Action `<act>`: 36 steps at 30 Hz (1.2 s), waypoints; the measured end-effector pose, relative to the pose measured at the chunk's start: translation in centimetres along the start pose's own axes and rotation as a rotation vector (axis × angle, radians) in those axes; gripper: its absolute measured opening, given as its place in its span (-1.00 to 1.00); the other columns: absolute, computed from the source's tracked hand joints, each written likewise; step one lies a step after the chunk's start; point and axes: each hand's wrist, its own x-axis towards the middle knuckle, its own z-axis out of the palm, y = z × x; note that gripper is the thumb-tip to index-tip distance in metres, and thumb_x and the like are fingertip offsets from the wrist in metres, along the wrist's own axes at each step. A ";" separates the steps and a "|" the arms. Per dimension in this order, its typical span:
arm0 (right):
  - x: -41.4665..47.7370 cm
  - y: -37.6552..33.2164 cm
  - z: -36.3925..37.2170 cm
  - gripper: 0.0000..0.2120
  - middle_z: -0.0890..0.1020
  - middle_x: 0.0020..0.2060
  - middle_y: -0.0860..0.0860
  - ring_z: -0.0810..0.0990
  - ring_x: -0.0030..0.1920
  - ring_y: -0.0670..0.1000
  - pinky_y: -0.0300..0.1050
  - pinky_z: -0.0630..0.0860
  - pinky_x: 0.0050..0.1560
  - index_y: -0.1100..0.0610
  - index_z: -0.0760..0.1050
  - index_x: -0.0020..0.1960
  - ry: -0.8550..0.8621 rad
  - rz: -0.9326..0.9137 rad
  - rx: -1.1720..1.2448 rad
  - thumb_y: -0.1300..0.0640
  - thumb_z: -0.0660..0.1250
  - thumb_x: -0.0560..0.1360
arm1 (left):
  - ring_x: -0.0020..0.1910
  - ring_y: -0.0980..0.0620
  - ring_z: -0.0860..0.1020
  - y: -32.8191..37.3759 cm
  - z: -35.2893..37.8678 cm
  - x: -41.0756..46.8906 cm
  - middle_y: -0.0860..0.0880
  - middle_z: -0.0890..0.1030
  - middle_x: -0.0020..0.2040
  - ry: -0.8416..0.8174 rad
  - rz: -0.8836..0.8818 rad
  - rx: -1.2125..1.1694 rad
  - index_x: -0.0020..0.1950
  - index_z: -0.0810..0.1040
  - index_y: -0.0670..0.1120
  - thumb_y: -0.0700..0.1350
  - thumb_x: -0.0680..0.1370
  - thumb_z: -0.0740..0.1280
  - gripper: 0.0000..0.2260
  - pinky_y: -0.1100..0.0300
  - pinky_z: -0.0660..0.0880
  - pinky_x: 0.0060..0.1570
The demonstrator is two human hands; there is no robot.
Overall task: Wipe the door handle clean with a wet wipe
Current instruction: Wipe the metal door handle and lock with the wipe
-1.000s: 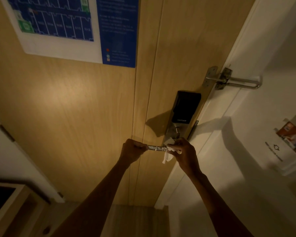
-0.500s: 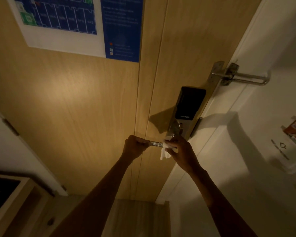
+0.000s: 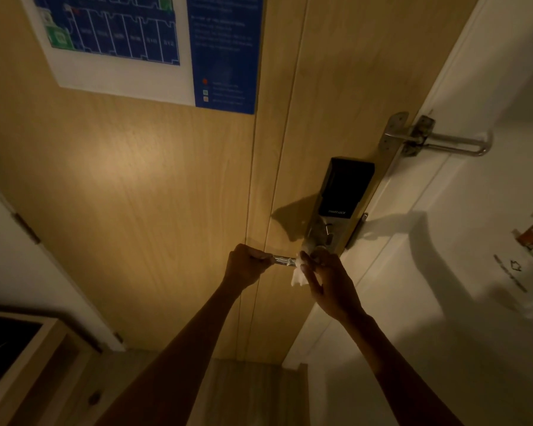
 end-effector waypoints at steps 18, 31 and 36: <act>1.1 -0.5 0.2 -0.71 0.68 0.04 0.02 0.54 0.15 0.06 -0.09 0.57 0.06 0.09 0.63 0.13 0.059 -0.048 -0.140 0.11 0.49 0.42 | -0.33 0.11 0.61 0.3 -0.1 0.2 -0.12 0.71 -0.23 0.001 -0.006 0.058 -0.10 0.71 -0.17 -0.12 0.41 0.50 -0.86 0.25 0.54 -0.24; 1.7 -0.7 -0.6 -0.77 0.66 0.04 0.07 0.63 0.05 -0.01 -0.37 0.50 0.02 0.12 0.63 0.12 -0.034 0.040 0.097 0.13 0.43 0.47 | -0.33 0.11 0.60 0.5 -0.2 0.1 -0.09 0.69 -0.23 -0.007 -0.018 0.082 -0.09 0.69 -0.16 -0.14 0.43 0.48 -0.88 0.31 0.51 -0.29; 1.9 -0.8 -0.4 -0.74 0.69 0.04 0.04 0.65 0.04 -0.03 -0.09 0.65 -0.02 0.11 0.61 0.16 0.048 0.082 0.195 0.11 0.40 0.48 | -0.24 0.02 0.66 0.6 -0.4 -0.1 -0.13 0.71 -0.18 -0.017 -0.005 0.071 -0.08 0.69 -0.16 -0.15 0.43 0.48 -0.88 0.18 0.61 -0.16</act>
